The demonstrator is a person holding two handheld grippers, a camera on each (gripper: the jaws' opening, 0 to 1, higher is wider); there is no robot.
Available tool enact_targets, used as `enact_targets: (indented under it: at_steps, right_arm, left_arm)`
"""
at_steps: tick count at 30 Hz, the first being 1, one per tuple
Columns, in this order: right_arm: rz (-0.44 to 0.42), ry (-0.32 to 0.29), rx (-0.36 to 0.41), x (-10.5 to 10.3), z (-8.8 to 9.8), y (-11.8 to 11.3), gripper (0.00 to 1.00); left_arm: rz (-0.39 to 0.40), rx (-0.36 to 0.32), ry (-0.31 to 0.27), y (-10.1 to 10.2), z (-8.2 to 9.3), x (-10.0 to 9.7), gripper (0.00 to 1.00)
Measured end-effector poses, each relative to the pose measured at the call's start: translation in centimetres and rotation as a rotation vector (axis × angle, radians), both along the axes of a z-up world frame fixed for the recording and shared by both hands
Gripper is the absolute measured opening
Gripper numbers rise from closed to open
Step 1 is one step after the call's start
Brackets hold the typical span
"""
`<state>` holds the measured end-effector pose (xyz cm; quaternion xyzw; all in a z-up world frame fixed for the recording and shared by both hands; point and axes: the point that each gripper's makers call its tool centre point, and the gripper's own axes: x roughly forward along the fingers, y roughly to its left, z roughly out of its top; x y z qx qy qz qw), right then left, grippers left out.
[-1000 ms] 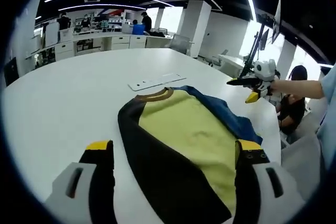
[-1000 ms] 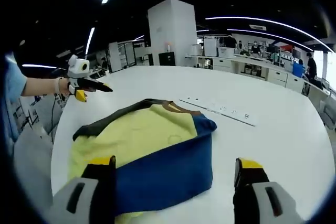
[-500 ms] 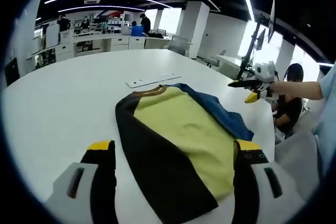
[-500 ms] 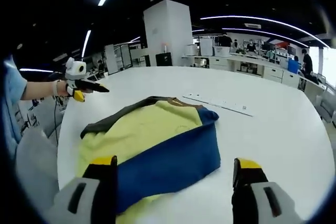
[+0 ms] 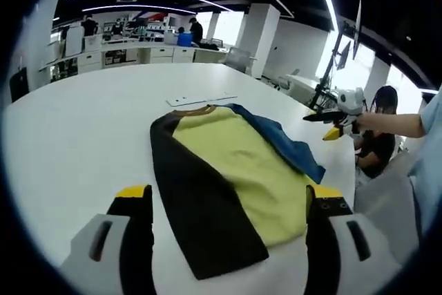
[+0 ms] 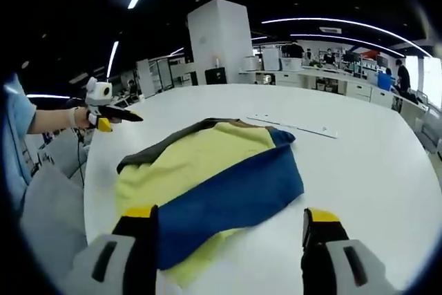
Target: Fold the garment on the visible template until the final outline fits inside the template.
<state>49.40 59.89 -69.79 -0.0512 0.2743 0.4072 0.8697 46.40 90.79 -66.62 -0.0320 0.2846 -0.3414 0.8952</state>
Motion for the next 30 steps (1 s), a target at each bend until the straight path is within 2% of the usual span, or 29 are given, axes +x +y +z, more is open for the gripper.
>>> enact_targets:
  at_steps: [12, 18, 20, 23, 26, 27, 30]
  right_arm:
    - [-0.020, 0.011, 0.005, -1.2, -0.5, -0.3, 0.82]
    - [-0.035, -0.031, 0.004, -1.3, 0.3, -0.1, 0.74]
    - [-0.010, -0.055, -0.009, -1.8, 0.6, 0.5, 0.68]
    - [0.002, -0.057, -0.036, -2.8, 0.5, 1.4, 0.55]
    - [0.091, -0.135, -0.119, -4.1, 0.3, 2.7, 0.38]
    - [0.101, -0.121, -0.115, -4.6, 0.1, 3.2, 0.36]
    - [0.185, -0.139, -0.147, -5.7, -0.2, 4.7, 0.34]
  left_arm:
    - [0.018, -0.021, 0.003, -0.1, -0.3, -1.5, 0.87]
    - [0.029, -0.029, 0.004, 0.1, -0.4, -1.9, 0.87]
    - [0.032, -0.032, 0.005, 0.2, -0.4, -2.1, 0.86]
    - [0.042, -0.035, 0.007, 0.2, -0.7, -2.4, 0.86]
    - [0.054, -0.054, 0.013, 0.0, -1.0, -3.0, 0.86]
    - [0.056, -0.057, 0.015, 0.0, -1.2, -3.1, 0.86]
    - [0.060, -0.060, 0.024, -0.1, -1.6, -3.6, 0.86]
